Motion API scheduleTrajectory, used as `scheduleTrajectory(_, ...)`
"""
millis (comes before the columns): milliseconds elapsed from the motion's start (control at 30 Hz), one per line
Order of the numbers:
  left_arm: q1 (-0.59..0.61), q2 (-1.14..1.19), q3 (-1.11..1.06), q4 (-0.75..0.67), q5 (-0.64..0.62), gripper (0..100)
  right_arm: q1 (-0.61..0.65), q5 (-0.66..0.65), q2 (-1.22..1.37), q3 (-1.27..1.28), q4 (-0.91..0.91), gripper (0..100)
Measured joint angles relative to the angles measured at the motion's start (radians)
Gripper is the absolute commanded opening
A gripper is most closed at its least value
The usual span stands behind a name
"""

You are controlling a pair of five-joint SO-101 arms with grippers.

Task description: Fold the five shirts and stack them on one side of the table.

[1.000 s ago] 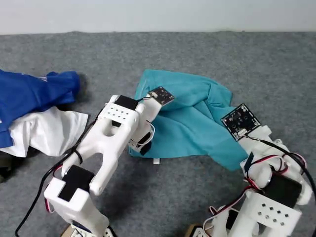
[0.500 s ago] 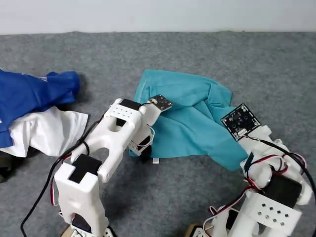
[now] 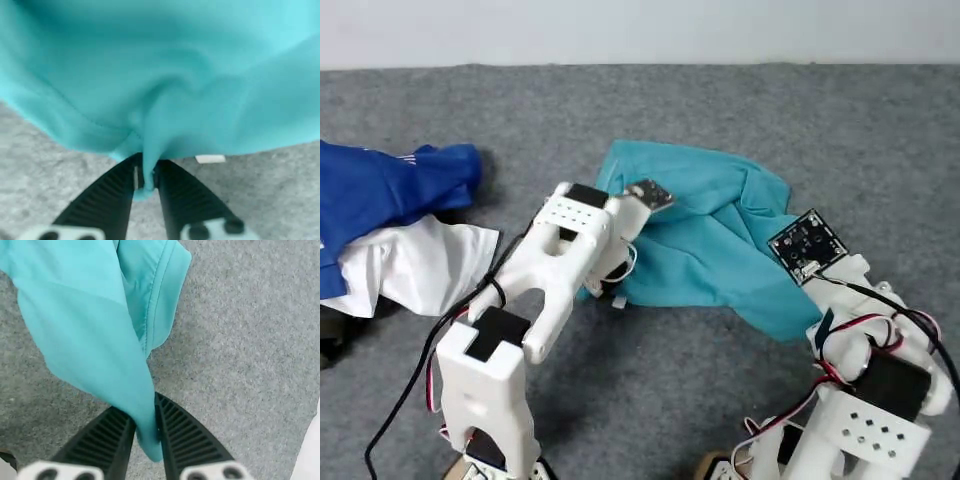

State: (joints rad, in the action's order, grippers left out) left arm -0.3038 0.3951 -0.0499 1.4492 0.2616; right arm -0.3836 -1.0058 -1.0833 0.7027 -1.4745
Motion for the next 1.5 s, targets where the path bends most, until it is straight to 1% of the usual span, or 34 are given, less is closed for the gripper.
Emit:
scheduleTrajectory(100,0.002,-0.101,0.055,0.055,0.000,1,0.000,0.000,0.000,-0.075,-0.026,0.9)
scheduleTrajectory(200,0.028,-0.239,0.095,0.075,0.002,1,0.000,0.000,0.000,-0.144,-0.031,0.9)
scheduleTrajectory(267,0.052,-0.331,0.112,0.077,0.003,1,0.000,0.023,0.000,-0.184,-0.031,0.9)
scheduleTrajectory(567,0.172,-0.684,0.132,0.077,0.003,1,0.008,0.238,0.002,-0.278,-0.031,0.9)
scheduleTrajectory(667,0.183,-0.784,0.157,0.077,-0.041,1,0.049,0.311,0.002,-0.356,-0.031,0.9)
scheduleTrajectory(733,0.183,-0.838,0.181,0.077,-0.063,1,0.081,0.353,0.034,-0.450,-0.031,0.9)
scheduleTrajectory(833,0.183,-0.898,0.199,0.063,-0.072,1,0.112,0.387,0.147,-0.612,-0.031,0.9)
scheduleTrajectory(1233,0.186,-1.010,0.199,-0.121,-0.075,1,0.120,0.393,0.572,-1.390,-0.031,0.9)
scheduleTrajectory(1367,0.186,-1.053,0.199,-0.181,-0.008,1,0.120,0.393,0.640,-1.597,-0.031,0.9)
scheduleTrajectory(1500,0.186,-1.097,0.199,-0.189,0.049,1,0.120,0.333,0.655,-1.725,-0.031,0.9)
